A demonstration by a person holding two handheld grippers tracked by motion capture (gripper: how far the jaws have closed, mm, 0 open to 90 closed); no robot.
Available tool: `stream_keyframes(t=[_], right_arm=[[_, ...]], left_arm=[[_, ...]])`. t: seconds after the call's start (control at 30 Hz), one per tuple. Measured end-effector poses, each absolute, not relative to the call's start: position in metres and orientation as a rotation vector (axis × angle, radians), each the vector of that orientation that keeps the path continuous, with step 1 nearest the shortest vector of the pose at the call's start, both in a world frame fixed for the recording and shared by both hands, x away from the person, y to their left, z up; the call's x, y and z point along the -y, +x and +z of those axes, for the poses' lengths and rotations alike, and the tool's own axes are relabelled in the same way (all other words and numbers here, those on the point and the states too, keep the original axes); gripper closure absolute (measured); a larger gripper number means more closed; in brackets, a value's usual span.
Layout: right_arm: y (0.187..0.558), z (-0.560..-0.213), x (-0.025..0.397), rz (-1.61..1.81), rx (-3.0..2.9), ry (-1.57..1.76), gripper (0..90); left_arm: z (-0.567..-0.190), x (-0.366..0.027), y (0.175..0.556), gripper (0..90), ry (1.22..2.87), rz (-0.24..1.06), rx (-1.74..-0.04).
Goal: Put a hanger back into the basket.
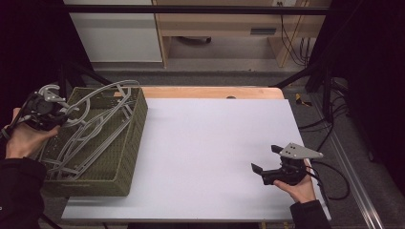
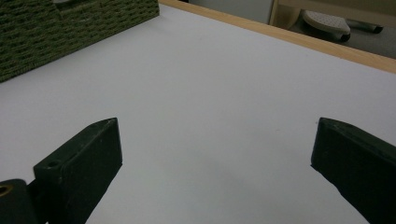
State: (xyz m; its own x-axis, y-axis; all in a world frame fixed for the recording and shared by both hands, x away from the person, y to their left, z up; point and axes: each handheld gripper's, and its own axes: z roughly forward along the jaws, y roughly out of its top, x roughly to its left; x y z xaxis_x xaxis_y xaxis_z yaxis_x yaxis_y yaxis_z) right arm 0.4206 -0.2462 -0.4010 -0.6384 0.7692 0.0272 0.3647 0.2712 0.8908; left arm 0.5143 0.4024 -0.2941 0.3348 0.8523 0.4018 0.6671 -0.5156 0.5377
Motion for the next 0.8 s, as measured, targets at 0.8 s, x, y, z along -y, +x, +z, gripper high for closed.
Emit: stream_keyframes(t=[0.8], right_arm=[[0.421, -0.402, 0.245, 1.319, -2.143, 1.022, 2.6]], left_arm=[[-0.353, -0.395, 0.531, 82.8, 2.424, 0.879, -1.419]])
